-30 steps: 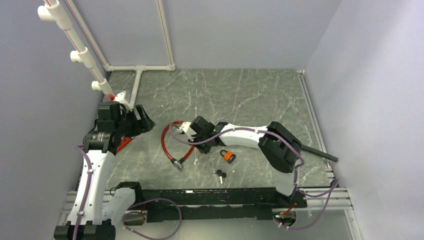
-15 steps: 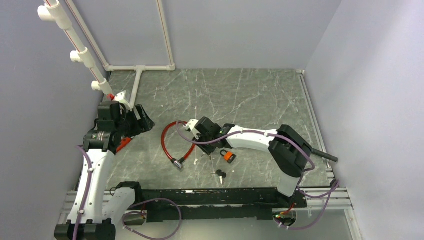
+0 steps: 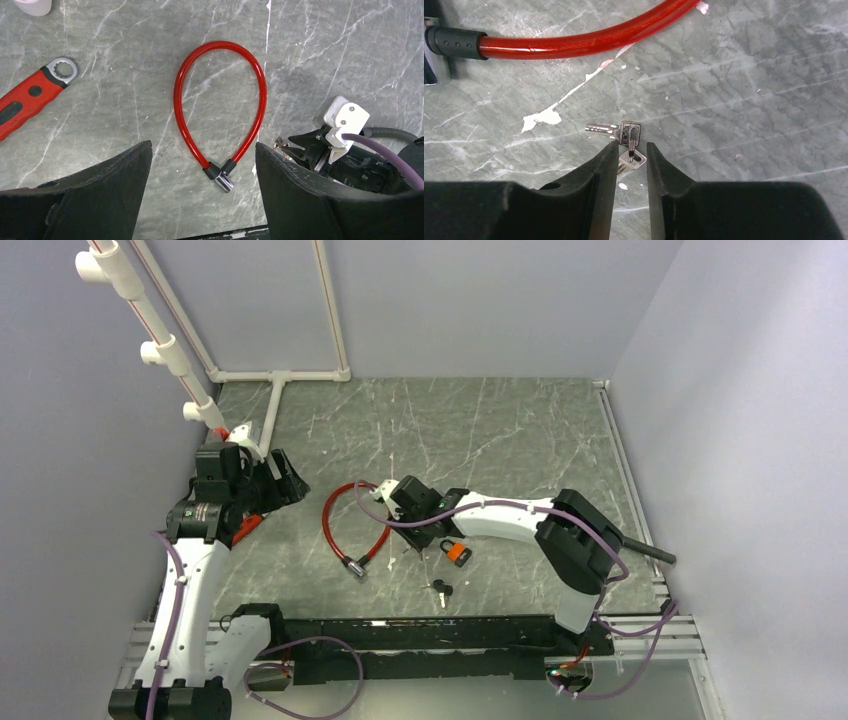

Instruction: Unlock with the key

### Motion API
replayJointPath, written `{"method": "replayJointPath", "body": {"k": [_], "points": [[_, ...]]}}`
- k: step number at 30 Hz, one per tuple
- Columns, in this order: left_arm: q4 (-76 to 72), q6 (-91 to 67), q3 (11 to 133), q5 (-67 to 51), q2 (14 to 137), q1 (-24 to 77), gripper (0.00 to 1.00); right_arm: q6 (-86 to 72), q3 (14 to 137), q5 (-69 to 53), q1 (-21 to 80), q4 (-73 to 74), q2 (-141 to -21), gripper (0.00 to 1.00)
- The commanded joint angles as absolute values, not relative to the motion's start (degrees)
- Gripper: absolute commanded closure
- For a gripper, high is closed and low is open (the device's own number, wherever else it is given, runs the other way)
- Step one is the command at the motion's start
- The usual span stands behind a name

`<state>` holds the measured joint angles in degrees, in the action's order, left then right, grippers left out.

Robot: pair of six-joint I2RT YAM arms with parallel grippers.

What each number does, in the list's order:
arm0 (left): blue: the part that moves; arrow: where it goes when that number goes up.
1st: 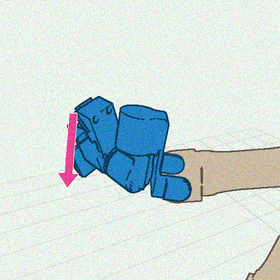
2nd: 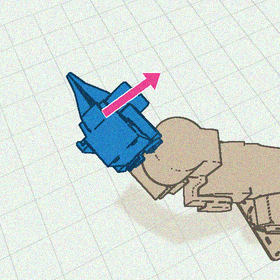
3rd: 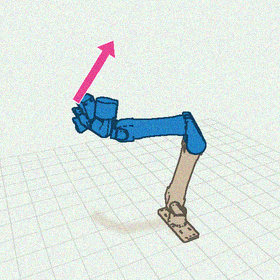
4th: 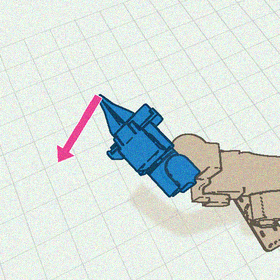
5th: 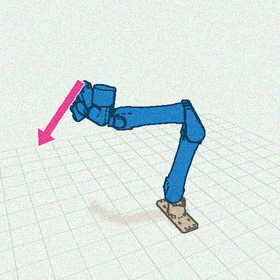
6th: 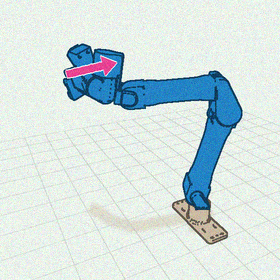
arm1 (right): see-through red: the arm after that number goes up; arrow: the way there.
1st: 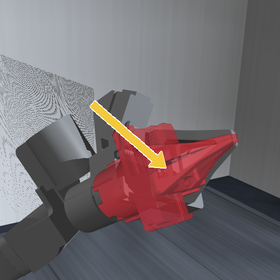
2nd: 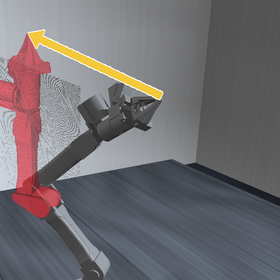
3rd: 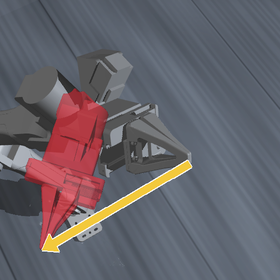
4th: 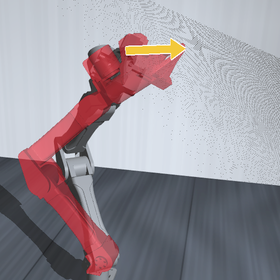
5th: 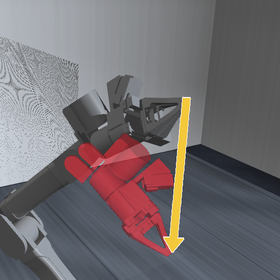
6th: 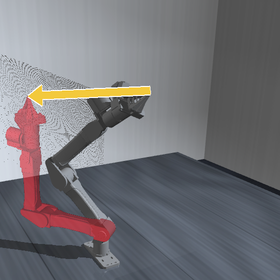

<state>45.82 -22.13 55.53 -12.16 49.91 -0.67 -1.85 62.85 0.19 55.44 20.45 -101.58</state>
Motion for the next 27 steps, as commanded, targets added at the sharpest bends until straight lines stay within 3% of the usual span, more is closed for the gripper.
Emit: {"method": "replayJointPath", "body": {"k": [1, 5, 8, 11, 19, 27], "points": [[45.5, -22.0, 55.4, -12.9, 49.5, -1.0, 0.20, -3.2, 62.0, 1.5, 55.4, 19.6, -101.9, 0.72], [45.6, -22.0, 55.4, -12.7, 49.5, -1.0, 0.20, -3.1, 62.6, 1.8, 55.5, 20.3, -103.5, 0.83], [45.6, -22.2, 55.3, -12.3, 49.6, -1.0, 0.20, -2.9, 62.8, 2.5, 55.5, 20.5, -103.8, 1.00], [45.3, -22.5, 55.2, -13.0, 49.8, -1.0, 0.20, -2.7, 63.0, 3.4, 55.4, 20.9, -102.1, 1.00], [37.8, -27.7, 51.9, -29.9, 50.5, -0.4, 0.20, -4.1, 64.0, 3.5, 55.5, 21.8, -88.3, 1.00], [19.2, -35.2, 46.7, -33.0, 50.0, 13.8, 0.24, -7.4, 63.4, 3.2, 55.5, 21.2, -77.4, 1.00]]}}
